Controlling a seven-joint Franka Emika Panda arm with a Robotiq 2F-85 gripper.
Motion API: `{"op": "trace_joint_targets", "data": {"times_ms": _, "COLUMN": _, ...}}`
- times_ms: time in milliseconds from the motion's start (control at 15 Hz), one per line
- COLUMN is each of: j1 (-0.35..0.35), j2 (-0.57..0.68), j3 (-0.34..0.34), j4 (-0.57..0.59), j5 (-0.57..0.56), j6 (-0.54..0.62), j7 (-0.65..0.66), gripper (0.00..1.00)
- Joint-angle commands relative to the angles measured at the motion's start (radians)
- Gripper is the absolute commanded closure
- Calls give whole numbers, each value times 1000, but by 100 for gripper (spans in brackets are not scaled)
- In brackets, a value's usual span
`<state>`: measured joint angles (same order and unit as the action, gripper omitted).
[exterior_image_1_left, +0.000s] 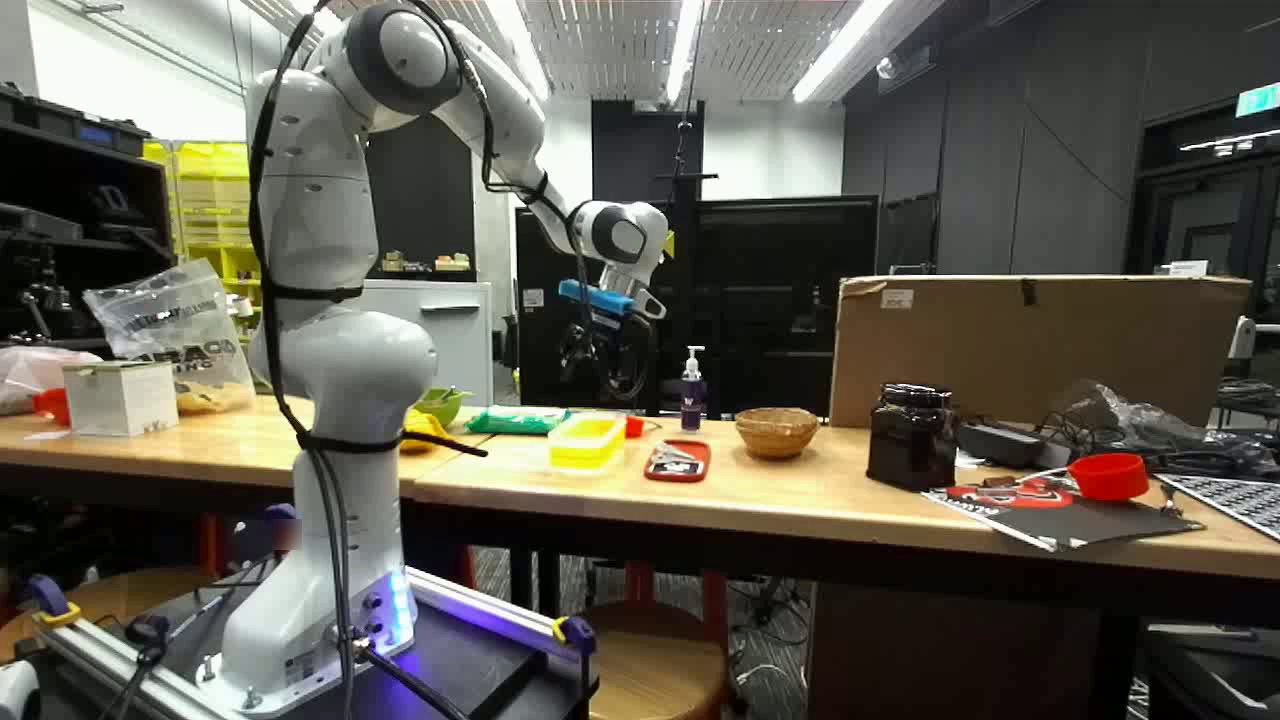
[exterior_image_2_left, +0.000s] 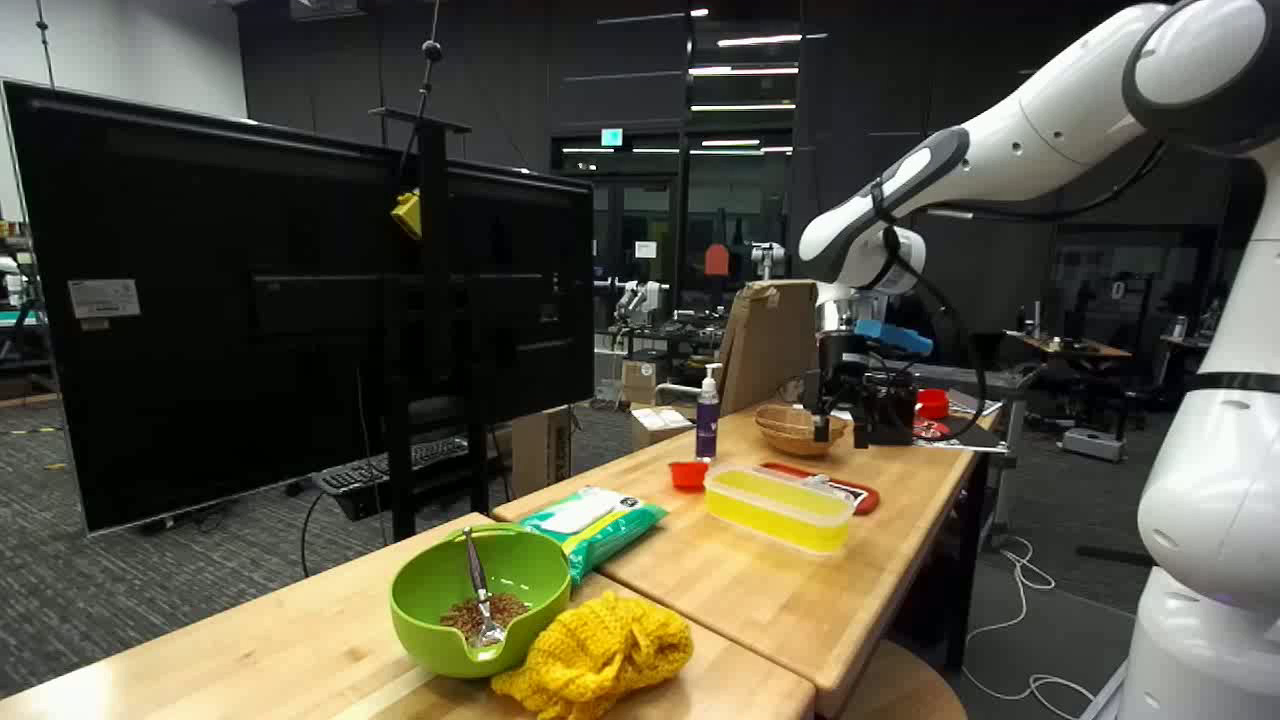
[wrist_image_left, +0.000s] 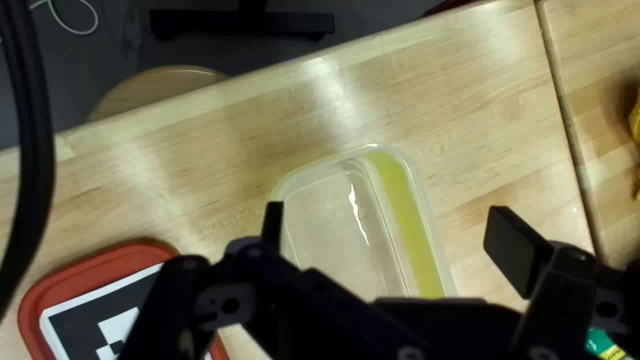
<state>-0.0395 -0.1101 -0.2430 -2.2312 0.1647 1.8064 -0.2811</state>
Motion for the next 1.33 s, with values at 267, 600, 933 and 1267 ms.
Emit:
{"op": "trace_joint_targets", "data": {"times_ms": 267, "j1": -33, "j2": 2, "j3": 32, "j4": 2, "j5": 3, "j6": -2, "j7": -3, "gripper": 0}}
{"op": "trace_joint_targets", "data": {"times_ms": 600, "j1": -16, "j2": -27, "j3": 88, "j4": -18, "j5": -117, "j6": 24, "j7": 64, "gripper": 0}}
{"op": "trace_joint_targets", "data": {"times_ms": 933, "j1": 45, "j2": -118, "j3": 234, "j4": -94, "j5": -342, "j6": 38, "j7": 233, "gripper": 0}}
{"op": "trace_joint_targets", "data": {"times_ms": 1267, "j1": 127, "j2": -211, "j3": 358, "j4": -215, "j5": -342, "j6": 137, "j7": 394, "gripper": 0}}
